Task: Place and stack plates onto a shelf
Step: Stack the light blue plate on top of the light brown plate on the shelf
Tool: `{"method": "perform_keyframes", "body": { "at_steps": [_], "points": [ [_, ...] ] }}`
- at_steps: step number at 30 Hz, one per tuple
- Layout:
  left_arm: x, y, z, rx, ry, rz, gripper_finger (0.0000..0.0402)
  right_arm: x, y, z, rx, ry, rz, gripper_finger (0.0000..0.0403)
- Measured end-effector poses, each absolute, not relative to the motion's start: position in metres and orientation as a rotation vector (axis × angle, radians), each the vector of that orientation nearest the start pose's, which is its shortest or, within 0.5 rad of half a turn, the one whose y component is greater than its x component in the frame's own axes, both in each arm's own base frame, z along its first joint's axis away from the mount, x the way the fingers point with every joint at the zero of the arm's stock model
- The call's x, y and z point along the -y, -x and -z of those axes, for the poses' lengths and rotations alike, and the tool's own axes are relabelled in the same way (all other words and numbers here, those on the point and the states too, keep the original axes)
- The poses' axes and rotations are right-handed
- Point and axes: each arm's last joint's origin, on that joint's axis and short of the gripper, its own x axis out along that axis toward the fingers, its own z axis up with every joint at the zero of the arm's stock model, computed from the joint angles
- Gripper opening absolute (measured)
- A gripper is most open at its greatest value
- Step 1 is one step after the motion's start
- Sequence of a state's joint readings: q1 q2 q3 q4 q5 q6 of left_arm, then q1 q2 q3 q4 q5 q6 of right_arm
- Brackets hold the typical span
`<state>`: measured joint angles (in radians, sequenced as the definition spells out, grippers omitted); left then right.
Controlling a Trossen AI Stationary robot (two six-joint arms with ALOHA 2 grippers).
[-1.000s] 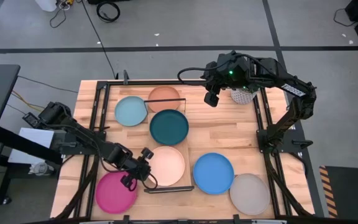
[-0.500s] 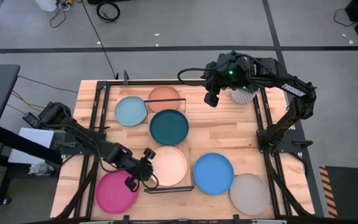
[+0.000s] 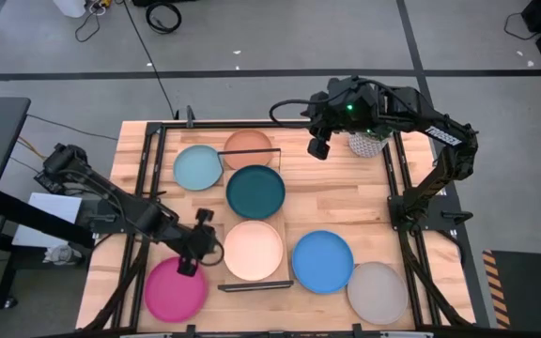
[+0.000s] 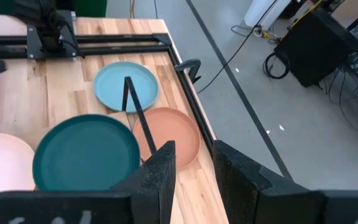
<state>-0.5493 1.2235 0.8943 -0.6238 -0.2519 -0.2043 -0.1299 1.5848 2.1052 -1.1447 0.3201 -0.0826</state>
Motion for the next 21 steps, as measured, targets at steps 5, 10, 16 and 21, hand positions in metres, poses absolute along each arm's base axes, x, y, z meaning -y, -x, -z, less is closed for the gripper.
{"method": "perform_keyframes", "body": {
  "at_steps": [5, 10, 16, 21],
  "points": [
    [0.100, -0.192, -0.253, -0.848, -0.143, 0.045, 0.0084, 0.046, -0.281, -0.486, -0.638, 0.136, 0.405, 0.0114],
    [0.076, -0.172, -0.243, -0.785, -0.094, -0.069, 0.0060, 0.045, -0.281, -0.486, -0.637, 0.133, 0.401, 0.0115],
    [0.043, -0.147, -0.232, -0.701, 0.002, -0.241, 0.0034, 0.044, -0.281, -0.486, -0.635, 0.114, 0.385, 0.0114],
    [0.020, -0.135, -0.212, -0.698, 0.087, -0.385, 0.0024, 0.044, -0.281, -0.486, -0.633, 0.099, 0.383, 0.0114]
  ]
}}
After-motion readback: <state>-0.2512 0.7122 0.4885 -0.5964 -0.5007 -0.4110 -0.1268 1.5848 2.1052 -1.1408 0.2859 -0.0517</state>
